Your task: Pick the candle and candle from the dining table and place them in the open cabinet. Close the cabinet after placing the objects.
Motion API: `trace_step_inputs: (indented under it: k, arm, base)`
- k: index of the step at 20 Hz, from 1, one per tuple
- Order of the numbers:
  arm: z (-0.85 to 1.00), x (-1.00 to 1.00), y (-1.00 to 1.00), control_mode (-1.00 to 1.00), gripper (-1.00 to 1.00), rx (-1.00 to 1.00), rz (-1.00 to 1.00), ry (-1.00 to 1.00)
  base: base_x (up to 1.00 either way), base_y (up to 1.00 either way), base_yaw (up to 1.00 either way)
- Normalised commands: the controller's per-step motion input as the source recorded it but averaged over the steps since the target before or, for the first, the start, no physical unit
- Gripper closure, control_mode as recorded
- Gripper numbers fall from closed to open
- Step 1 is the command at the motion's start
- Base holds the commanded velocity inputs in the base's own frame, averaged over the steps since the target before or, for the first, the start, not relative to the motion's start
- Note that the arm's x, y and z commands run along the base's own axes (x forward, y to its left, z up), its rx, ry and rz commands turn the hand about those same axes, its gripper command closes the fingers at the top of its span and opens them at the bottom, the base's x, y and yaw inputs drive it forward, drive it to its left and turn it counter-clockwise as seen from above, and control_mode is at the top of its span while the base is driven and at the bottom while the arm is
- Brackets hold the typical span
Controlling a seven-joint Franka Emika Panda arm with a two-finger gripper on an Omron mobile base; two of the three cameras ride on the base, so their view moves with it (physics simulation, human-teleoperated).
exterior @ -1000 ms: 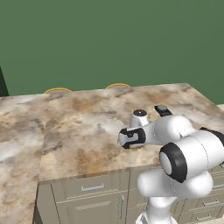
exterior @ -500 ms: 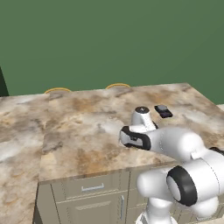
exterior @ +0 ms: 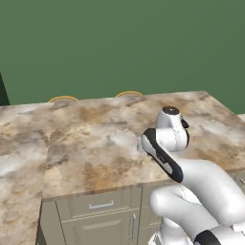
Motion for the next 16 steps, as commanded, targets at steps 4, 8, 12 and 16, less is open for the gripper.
trace_step_inputs:
  k: [4, 8, 12, 16]
  arm:
    - [0.83, -0.31, -0.23, -1.0, 1.0, 0.05, 0.13, 0.0]
    - [0.86, -0.31, -0.25, -1.0, 1.0, 0.04, 0.13, 0.0]
    - [0.74, -0.26, -0.22, -1.0, 1.0, 0.01, 0.09, 0.0]
    - [0.65, -0.17, -0.08, -1.0, 1.0, 0.0, 0.03, 0.04]
  base:
    - [0.0, 0.0, 0.0]
    - [0.0, 0.0, 0.0]
    - [0.0, 0.0, 0.0]
    - [0.0, 0.0, 0.0]
